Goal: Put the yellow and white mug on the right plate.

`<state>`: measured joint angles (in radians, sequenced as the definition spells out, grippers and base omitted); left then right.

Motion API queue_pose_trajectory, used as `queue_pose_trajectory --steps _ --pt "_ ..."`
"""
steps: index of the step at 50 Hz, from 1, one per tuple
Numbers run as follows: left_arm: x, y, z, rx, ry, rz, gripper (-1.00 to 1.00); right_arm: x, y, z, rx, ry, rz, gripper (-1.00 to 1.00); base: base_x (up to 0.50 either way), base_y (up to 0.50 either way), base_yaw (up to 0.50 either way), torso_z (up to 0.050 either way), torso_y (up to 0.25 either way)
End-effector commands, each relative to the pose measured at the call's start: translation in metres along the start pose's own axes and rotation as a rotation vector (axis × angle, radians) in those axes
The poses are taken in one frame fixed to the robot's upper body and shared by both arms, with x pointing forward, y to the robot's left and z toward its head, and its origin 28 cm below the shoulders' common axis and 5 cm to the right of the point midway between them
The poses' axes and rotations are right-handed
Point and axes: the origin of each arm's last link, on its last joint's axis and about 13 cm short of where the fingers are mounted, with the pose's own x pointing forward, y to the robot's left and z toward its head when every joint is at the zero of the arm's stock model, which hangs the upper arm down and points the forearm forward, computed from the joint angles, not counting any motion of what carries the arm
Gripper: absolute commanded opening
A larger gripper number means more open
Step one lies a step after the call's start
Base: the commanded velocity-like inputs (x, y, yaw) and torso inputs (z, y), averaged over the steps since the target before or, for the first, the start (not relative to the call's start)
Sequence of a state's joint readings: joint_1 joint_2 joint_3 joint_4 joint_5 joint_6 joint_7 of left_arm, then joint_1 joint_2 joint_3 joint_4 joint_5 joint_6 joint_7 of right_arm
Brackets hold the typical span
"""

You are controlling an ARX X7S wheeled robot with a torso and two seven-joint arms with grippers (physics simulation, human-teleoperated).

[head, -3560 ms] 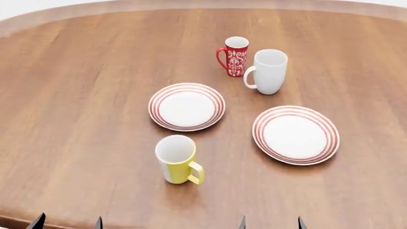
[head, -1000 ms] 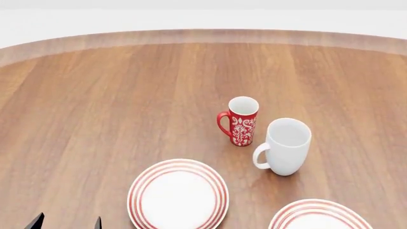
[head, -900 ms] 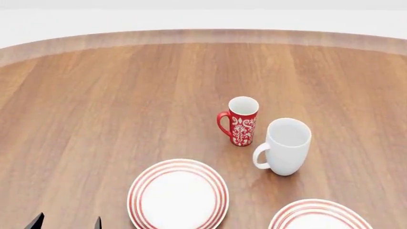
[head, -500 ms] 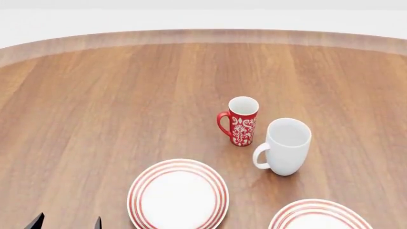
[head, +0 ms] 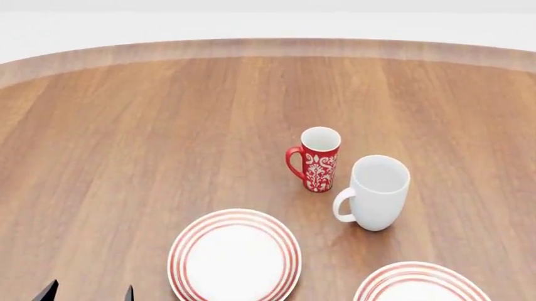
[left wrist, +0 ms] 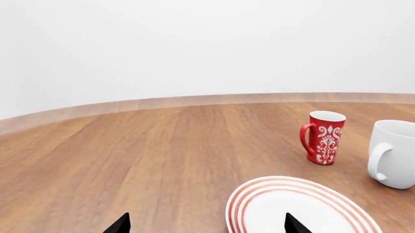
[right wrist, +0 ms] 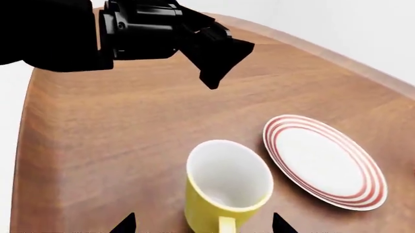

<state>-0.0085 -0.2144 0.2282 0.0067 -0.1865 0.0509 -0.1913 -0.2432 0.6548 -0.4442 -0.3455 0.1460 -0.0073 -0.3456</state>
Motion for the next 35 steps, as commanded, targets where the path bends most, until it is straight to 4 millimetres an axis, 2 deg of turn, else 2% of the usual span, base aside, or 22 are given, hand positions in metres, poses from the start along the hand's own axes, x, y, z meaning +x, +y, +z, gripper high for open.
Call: queue_pose_trajectory --steps 1,18,35 --pt "0.000 0.000 0.000 0.000 0.001 -0.001 1.00 0.001 0.000 -0.005 0.024 0.004 0.000 1.00 0.00 0.00 0.00 0.000 0.000" --pt "0.000 -0.001 -0.001 0.000 0.005 -0.005 1.00 0.007 0.000 -0.016 0.185 -0.023 0.041 1.00 0.00 0.00 0.00 0.000 0.000" --pt "0.001 0.000 -0.001 0.001 0.003 0.001 1.00 0.009 -0.006 -0.019 0.188 -0.004 0.035 1.00 0.00 0.00 0.00 0.000 0.000"
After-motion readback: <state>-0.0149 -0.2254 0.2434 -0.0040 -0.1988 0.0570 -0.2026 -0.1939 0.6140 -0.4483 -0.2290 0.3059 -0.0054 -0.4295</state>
